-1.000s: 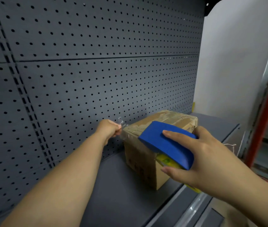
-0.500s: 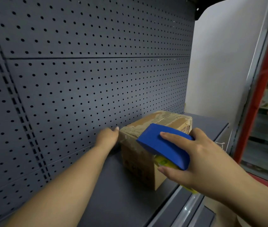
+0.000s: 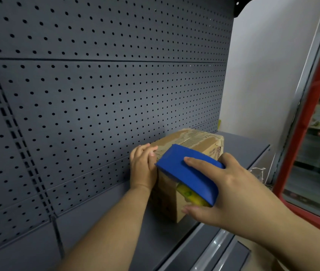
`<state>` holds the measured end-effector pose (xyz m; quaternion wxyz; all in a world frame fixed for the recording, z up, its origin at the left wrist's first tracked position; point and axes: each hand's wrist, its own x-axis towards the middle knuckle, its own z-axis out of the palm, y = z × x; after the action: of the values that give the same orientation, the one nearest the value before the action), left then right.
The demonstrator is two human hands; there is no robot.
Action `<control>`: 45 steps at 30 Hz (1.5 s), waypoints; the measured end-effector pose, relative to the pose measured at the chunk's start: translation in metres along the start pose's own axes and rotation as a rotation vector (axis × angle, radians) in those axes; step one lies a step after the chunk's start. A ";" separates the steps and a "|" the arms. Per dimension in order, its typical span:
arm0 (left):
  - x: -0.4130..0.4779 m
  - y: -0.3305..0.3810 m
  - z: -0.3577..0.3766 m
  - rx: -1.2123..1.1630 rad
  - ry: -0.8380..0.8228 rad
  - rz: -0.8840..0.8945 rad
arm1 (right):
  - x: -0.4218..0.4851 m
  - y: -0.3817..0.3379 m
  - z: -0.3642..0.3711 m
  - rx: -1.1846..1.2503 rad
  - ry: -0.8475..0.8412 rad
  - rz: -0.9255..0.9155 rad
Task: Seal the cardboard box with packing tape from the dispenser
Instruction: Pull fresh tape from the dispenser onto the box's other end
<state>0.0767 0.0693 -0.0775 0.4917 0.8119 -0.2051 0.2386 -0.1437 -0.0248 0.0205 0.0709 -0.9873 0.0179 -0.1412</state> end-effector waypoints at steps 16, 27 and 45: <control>-0.002 0.008 -0.004 0.108 -0.021 -0.026 | -0.066 0.060 -0.009 0.128 -0.117 0.013; -0.008 0.030 -0.021 0.409 -0.198 -0.124 | -0.053 0.068 -0.002 0.035 -0.094 -0.050; -0.024 0.079 -0.005 0.312 -0.401 -0.341 | -0.021 0.056 -0.008 0.065 -0.057 -0.136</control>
<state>0.0116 0.0423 -0.0347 0.3437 0.9313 -0.1194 0.0163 -0.1670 -0.0804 0.0143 0.0937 -0.9870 -0.0558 -0.1178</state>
